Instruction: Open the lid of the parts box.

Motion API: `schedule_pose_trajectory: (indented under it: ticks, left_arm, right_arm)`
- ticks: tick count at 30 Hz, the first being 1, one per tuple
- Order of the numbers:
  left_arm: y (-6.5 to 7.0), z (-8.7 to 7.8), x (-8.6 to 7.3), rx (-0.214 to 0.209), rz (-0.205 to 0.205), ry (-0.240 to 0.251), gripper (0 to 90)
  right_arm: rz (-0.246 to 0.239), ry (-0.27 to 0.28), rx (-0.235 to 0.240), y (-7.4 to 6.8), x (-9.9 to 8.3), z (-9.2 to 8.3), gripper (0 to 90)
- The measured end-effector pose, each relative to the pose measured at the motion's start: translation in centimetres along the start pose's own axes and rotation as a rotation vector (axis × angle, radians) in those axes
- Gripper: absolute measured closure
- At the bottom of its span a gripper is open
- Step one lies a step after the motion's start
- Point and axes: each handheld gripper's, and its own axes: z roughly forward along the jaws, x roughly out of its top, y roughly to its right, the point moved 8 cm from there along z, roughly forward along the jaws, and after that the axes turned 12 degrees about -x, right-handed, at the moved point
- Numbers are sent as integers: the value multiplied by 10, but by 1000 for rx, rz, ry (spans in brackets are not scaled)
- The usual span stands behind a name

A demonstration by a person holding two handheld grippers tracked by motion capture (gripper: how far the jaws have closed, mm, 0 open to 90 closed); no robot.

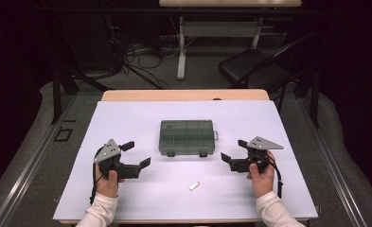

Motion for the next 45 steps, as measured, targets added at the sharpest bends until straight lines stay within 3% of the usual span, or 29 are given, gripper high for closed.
schedule_pose_trajectory:
  ticks: [4, 5, 9, 11, 19, 20, 21, 24, 25, 28, 36, 39, 40, 41, 45]
  left_arm:
    - [-1, 3, -3, 5, -29, -20, 67]
    - [-2, 7, -5, 12, -51, -45, 67]
    - [-1, 10, -7, 12, -53, -65, 47]
    - [1, 13, -8, 9, -56, -73, 33]
    - [3, 24, -12, 33, -70, -128, 20]
    - [4, 26, -12, 32, -70, -138, 31]
    - [5, 29, -11, 22, -72, -142, 50]
    - [6, 31, -10, 34, -70, -153, 97]
    - [7, 32, -9, 33, -70, -151, 154]
    - [7, 34, -8, 36, -64, -163, 157]
    - [3, 42, 2, 45, -80, -194, 266]
    - [0, 45, 5, 60, -94, -189, 301]
    - [-2, 46, 6, 70, -95, -184, 371]
    - [-4, 47, 7, 79, -101, -179, 371]
    - [-10, 53, 13, 73, -128, -145, 428]
  right_arm:
    - [19, -10, 3, 0, -1, 1, 67]
    - [31, -24, 4, 0, -2, 3, 54]
    - [58, -42, 29, -4, -3, 6, 37]
    - [58, -45, 36, -6, -3, 7, 31]
    - [10, -94, -6, -17, -8, 17, 78]
    - [1, -102, -7, -18, -9, 18, 102]
    - [-38, -114, -16, -21, -10, 19, 155]
    - [-60, -117, -16, -23, -10, 20, 174]
    - [-63, -108, -7, -25, -8, 21, 219]
    - [-70, -108, -7, -26, -6, 21, 260]
    - [-86, -108, -9, -34, 7, 27, 422]
    - [-93, -103, -9, -35, 11, 29, 435]
    - [-84, -94, -4, -37, 14, 32, 448]
    - [-84, -94, -4, -37, 14, 32, 448]
    - [-87, -63, 0, -40, 21, 39, 476]
